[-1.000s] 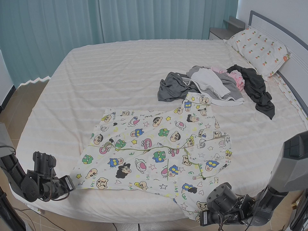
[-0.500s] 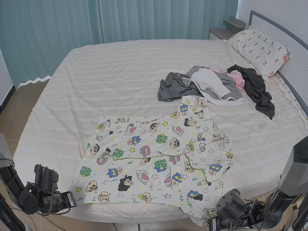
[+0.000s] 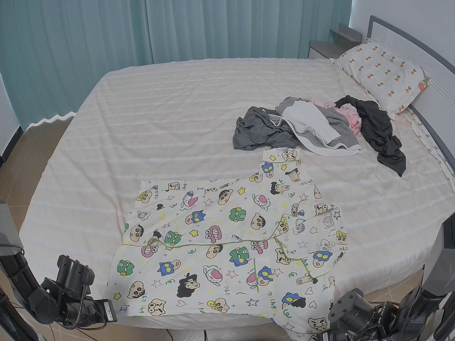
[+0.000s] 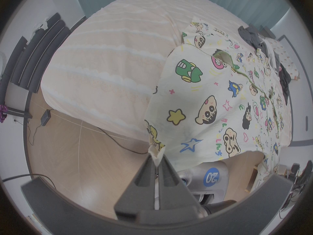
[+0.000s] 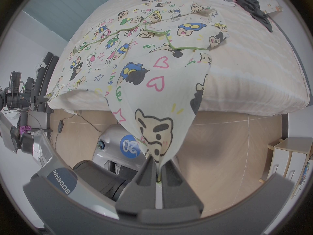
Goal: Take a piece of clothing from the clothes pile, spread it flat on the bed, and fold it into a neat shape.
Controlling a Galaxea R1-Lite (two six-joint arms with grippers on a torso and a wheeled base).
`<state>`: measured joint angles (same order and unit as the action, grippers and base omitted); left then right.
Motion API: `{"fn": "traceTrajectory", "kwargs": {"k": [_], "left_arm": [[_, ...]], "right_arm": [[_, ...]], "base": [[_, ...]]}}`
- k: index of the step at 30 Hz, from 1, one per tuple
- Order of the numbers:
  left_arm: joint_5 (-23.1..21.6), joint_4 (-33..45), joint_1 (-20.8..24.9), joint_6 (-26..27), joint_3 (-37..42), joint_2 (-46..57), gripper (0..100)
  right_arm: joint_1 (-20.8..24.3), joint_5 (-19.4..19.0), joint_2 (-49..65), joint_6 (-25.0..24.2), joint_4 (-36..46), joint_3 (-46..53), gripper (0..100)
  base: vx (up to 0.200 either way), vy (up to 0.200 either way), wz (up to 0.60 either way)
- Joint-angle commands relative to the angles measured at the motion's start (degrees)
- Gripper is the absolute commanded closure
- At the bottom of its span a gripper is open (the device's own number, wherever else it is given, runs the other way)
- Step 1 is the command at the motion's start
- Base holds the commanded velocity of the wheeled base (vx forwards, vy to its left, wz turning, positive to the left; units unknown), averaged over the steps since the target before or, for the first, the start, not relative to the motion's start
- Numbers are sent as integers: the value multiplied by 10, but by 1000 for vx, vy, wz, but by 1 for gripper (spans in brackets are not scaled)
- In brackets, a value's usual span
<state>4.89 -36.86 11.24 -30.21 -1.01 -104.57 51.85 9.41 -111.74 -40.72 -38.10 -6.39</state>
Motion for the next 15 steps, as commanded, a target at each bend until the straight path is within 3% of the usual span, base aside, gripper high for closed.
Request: {"fn": "traceTrajectory", "kwargs": {"k": [1, 8, 15], "left_arm": [[0, 4, 12, 0, 4, -3, 100], [-1, 4, 10, -6, -31, 17, 100], [-1, 4, 3, -24, -109, 27, 100]], "right_arm": [[1, -6, 3, -1, -1, 6, 100], [-5, -5, 35, -8, -4, 1, 100], [-75, -2, 95, -3, -1, -22, 100]], "base": [[0, 0, 0], [0, 0, 0], [0, 0, 0]]}}
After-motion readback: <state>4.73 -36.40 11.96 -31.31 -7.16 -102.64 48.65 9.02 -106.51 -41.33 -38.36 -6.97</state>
